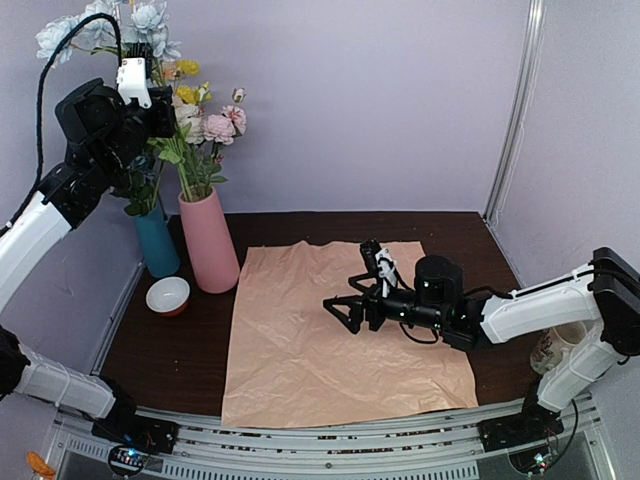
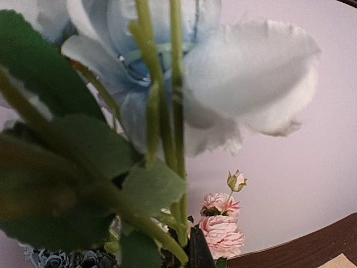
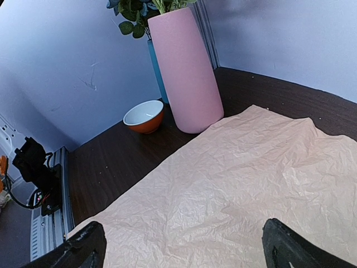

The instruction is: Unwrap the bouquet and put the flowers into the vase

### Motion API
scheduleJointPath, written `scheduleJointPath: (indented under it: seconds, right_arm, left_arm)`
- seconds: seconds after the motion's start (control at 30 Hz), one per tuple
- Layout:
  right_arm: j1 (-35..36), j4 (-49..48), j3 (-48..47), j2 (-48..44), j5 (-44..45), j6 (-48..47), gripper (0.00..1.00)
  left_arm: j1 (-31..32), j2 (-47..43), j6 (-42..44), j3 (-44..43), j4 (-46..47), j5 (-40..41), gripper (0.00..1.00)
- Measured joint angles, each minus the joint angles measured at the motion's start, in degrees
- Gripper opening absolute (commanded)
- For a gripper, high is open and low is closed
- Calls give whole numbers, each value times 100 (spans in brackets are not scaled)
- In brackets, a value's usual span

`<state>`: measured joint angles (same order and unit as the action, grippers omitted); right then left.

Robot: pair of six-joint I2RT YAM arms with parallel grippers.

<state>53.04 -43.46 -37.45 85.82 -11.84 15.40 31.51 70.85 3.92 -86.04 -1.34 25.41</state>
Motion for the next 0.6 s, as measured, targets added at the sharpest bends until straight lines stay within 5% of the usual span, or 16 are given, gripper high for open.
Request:
scheduleJointPath:
  seconds: [0.6]
  right_arm:
    - [0, 2, -4, 76, 0, 0, 100]
  left_arm:
    - [-352, 70, -136, 1875, 1064, -116, 0]
